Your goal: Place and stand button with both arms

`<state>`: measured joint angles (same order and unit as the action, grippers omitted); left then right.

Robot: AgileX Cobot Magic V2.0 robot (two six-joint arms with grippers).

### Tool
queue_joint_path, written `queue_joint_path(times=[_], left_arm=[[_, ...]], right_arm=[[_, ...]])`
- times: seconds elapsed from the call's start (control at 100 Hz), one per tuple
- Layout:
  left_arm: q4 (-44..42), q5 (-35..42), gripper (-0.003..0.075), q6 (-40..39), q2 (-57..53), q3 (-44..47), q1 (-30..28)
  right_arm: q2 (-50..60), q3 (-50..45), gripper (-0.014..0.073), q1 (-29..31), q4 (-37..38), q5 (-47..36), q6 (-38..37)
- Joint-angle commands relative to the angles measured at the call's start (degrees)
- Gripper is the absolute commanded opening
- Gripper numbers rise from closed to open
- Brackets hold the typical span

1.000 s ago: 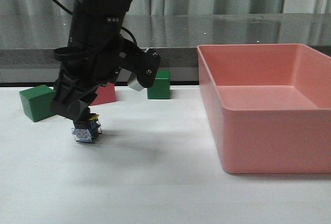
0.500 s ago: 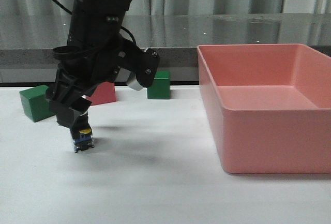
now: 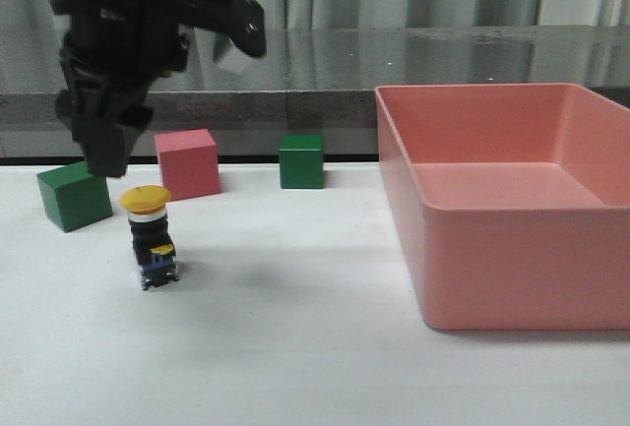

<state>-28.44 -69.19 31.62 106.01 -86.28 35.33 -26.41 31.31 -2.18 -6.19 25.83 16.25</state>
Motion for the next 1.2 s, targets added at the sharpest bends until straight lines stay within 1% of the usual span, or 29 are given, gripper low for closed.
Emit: queue_joint_path(times=[0.0,0.03,0.05,0.06,0.08,0.19,0.26,0.31,0.41,0.52,0.59,0.71,0.93,1.08,1.19], left_arm=[[0.6,-3.9,0.0189,-6.8,-6.4,-1.5,-3.6],[1.7,-3.9,0.0092,-7.1,-7.5,-1.5,-5.2],[2.3,-3.9,0.0052,-7.1,-8.1,-1.5,-5.9],[3.1,-3.9,0.0013,-7.1,-9.0,-1.5,-6.7],[4.3,-3.8,-0.0017,-7.1,-9.6,-1.5,-7.8],[12.1,-2.5,-0.002,-7.4,-14.3,-1.5,-13.9],[19.0,1.3,-0.002,-7.4,-18.0,-1.1,-18.1],[23.9,6.1,-0.002,-6.9,-21.4,0.2,-20.9],[29.0,17.4,-0.002,-6.6,-29.1,5.5,-23.6],[31.8,28.9,-0.002,-6.6,-37.3,14.9,-24.0],[33.9,34.5,-0.002,-6.6,-42.6,21.4,-24.0],[37.2,41.6,-0.002,-6.6,-51.0,32.4,-24.0],[40.3,53.0,-0.002,-6.6,-64.8,50.7,-24.0],[42.1,58.0,-0.002,-6.6,-71.8,58.7,-24.0],[44.5,58.8,-0.002,-6.6,-75.0,62.4,-24.0]], right_arm=[[-0.1,1.5,-0.0062,0.4,-0.1,-4.8,-0.1],[-0.1,1.5,-0.0062,0.4,-0.1,-4.8,-0.1],[-0.1,1.5,-0.0062,0.4,-0.1,-4.8,-0.1],[-0.1,1.5,-0.0062,0.4,-0.1,-4.8,-0.1],[-0.1,1.5,-0.0062,0.4,-0.1,-4.8,-0.1],[-0.1,1.5,-0.0062,0.4,-0.1,-4.8,-0.1],[-0.1,1.5,-0.0062,0.4,-0.1,-4.6,-0.1],[-0.1,1.5,-0.0062,0.4,-0.1,-4.4,-0.1],[-0.1,1.5,-0.0062,0.4,-0.1,-4.0,-0.1],[-0.1,1.5,-0.0062,0.4,-0.1,-4.0,-0.1],[-0.1,1.5,-0.0062,0.4,-0.1,-4.0,-0.1],[-0.1,1.5,-0.0062,0.4,-0.1,-4.0,-0.1],[-0.1,1.5,-0.0062,0.4,-0.1,-4.0,-0.1],[-0.1,1.5,-0.0062,0.4,-0.1,-4.0,-0.1],[-0.1,1.5,-0.0062,0.4,-0.1,-4.0,-0.1]])
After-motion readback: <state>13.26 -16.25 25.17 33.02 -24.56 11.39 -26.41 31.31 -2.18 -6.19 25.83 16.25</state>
